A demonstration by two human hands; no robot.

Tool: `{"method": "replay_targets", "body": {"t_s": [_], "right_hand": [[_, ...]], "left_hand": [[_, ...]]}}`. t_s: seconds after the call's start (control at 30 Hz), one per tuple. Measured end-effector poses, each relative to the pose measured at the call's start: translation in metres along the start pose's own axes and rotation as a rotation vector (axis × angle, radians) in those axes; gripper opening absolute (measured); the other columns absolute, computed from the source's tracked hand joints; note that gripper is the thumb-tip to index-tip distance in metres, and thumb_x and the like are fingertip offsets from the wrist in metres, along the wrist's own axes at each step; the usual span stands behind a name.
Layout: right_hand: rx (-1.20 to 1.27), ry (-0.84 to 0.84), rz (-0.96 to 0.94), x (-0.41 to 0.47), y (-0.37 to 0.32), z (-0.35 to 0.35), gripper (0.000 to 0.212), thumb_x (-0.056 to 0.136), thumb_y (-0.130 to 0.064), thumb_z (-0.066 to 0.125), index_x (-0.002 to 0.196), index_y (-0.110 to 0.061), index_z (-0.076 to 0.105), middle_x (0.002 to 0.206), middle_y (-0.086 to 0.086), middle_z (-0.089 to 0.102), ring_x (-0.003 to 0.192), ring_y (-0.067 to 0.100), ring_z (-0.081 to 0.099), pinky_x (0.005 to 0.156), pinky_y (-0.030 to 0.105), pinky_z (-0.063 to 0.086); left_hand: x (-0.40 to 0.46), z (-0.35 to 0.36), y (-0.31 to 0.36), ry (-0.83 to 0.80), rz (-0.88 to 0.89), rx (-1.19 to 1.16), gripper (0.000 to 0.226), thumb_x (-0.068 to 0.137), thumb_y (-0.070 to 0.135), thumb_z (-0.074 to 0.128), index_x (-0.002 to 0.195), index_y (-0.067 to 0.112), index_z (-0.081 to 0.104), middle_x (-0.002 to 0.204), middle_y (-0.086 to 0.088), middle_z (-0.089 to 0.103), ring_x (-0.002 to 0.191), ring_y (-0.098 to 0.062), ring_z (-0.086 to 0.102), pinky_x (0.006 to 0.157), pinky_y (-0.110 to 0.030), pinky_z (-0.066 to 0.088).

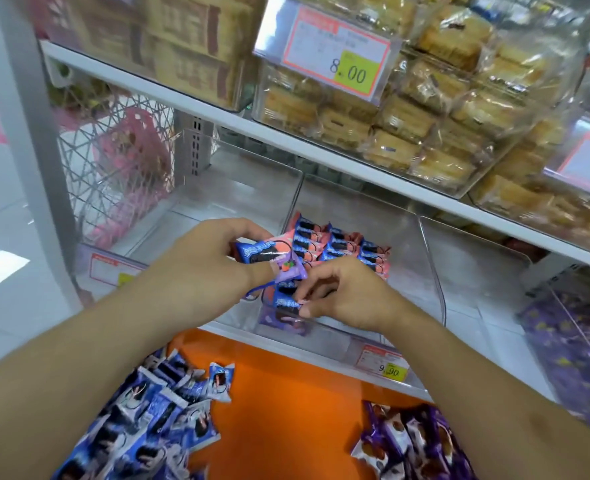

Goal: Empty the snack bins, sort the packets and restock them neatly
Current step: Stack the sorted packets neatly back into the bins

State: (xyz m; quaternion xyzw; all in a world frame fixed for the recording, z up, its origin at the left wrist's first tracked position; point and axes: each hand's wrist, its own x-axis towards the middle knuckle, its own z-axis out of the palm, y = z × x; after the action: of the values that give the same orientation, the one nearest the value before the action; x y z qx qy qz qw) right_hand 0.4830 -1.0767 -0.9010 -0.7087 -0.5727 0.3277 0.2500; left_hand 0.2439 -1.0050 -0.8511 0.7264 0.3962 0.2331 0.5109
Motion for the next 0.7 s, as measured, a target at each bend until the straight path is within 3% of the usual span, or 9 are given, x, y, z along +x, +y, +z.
{"method": "replay_targets", "body": {"t_s": [0.17, 0.33, 0.5, 0.7], "right_hand": [[-0.050, 0.006, -0.043, 0.001, 0.003, 0.002, 0.020, 0.080, -0.001, 0.088, 0.093, -0.016, 0.084, 0.091, -0.003, 0.076, 0.085, 0.014, 0.076, 0.087, 0.039, 0.063], [-0.134, 0.038, -0.063, 0.003, 0.012, 0.004, 0.023, 0.076, -0.010, 0.093, 0.090, -0.027, 0.086, 0.095, -0.005, 0.064, 0.083, 0.014, 0.067, 0.080, 0.033, 0.061], [-0.178, 0.077, -0.060, 0.005, 0.017, 0.007, 0.018, 0.077, -0.015, 0.093, 0.086, -0.028, 0.085, 0.089, -0.006, 0.065, 0.076, 0.007, 0.062, 0.071, 0.024, 0.053], [-0.190, 0.007, 0.045, -0.003, 0.014, 0.001, 0.017, 0.083, -0.011, 0.087, 0.088, -0.026, 0.085, 0.085, -0.017, 0.079, 0.081, -0.001, 0.073, 0.085, 0.031, 0.062]], "left_hand": [[0.000, 0.001, -0.001, -0.010, 0.004, 0.012, 0.017, 0.089, 0.030, 0.079, 0.102, 0.034, 0.068, 0.084, 0.003, 0.076, 0.051, -0.004, 0.063, 0.066, -0.027, 0.056], [0.000, 0.001, -0.002, -0.017, 0.001, 0.033, 0.017, 0.089, 0.032, 0.079, 0.101, 0.037, 0.069, 0.086, 0.005, 0.076, 0.060, -0.016, 0.068, 0.077, -0.043, 0.060], [0.000, 0.003, -0.001, -0.031, 0.006, 0.042, 0.017, 0.089, 0.031, 0.079, 0.101, 0.037, 0.068, 0.085, 0.006, 0.075, 0.067, -0.024, 0.069, 0.078, -0.048, 0.060], [0.002, 0.003, -0.003, -0.037, -0.001, 0.063, 0.017, 0.089, 0.034, 0.079, 0.102, 0.040, 0.068, 0.085, 0.008, 0.075, 0.069, -0.026, 0.070, 0.078, -0.048, 0.061]]}}
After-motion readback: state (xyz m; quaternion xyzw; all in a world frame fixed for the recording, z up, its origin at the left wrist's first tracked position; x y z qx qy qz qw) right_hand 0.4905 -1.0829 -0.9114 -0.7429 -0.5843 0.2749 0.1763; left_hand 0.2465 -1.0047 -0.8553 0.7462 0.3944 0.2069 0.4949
